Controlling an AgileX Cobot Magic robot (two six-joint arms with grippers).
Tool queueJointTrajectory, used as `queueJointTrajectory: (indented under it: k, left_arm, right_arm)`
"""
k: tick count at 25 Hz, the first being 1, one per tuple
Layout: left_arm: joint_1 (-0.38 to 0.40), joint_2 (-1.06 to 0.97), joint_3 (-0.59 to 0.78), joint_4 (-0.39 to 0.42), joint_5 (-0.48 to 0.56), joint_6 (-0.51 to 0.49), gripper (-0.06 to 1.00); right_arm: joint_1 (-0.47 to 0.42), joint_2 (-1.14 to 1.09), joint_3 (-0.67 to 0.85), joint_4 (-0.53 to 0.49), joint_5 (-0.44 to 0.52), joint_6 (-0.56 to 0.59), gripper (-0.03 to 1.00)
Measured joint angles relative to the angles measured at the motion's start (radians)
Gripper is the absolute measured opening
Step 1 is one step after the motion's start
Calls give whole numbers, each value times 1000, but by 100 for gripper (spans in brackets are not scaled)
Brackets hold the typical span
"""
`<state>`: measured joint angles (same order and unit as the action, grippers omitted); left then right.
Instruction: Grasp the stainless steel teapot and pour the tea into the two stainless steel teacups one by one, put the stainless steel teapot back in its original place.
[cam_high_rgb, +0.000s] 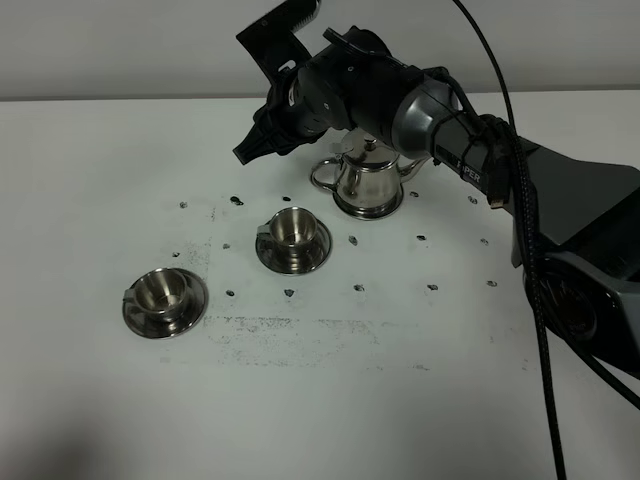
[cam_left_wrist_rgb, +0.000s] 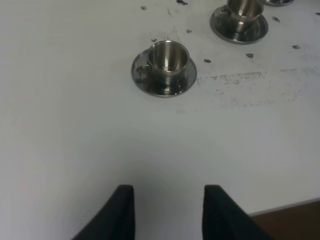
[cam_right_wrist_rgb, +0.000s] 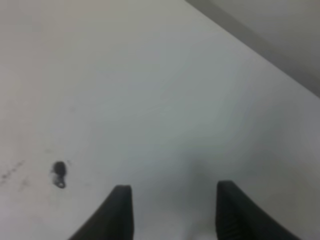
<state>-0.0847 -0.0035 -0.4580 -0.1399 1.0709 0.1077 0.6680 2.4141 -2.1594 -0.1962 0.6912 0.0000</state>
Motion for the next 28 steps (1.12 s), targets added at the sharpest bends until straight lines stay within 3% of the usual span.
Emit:
queueJointTrajectory:
  k: [12,23,28]
  left_arm:
    - [0,0,0,0,0,0,33]
    - [0,0,0,0,0,0,33]
    - [0,0,0,0,0,0,33]
  right_arm:
    - [-25,21,0,90,61,-57,37]
    - [-27,43,0,105,103,-88,37]
    - [-27,43,0,109,168,-106,37]
